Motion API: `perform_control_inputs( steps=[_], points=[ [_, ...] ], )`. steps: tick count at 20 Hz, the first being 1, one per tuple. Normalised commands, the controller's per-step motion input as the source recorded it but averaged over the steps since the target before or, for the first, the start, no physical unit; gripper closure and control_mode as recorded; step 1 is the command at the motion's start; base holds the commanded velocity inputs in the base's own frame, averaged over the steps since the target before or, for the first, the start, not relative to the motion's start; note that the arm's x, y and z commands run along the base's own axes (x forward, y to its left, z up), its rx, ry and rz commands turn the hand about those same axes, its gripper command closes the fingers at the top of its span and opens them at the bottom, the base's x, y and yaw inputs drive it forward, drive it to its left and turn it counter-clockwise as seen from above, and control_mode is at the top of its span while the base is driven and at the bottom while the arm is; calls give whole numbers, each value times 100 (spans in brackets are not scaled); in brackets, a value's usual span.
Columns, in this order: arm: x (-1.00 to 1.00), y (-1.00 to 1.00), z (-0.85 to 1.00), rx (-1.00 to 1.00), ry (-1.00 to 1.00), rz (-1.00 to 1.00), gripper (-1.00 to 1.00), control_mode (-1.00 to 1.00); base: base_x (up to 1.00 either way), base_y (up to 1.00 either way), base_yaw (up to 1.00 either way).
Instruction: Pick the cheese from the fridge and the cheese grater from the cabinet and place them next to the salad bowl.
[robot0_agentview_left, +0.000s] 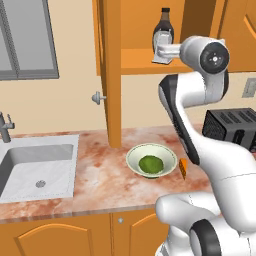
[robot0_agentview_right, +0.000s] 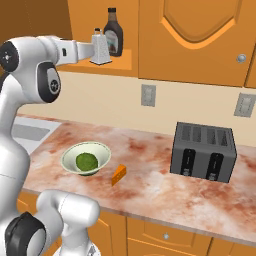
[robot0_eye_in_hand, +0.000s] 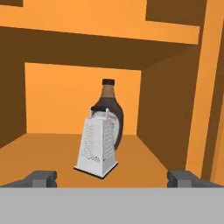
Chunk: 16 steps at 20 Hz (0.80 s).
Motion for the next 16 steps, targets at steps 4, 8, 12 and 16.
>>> perform_control_inputs(
  steps=[4,8,12,16],
  points=[
    [13,2,0,12,2,-5,-100,-100,0,0,0],
    [10,8,0,11,3,0,-100,-100,0,0,0],
    [9,3,-1,3,0,0,-100,-100,0,0,0],
    [16,9,-5,0,-4,0,-100,-100,0,0,0]
  ],
)
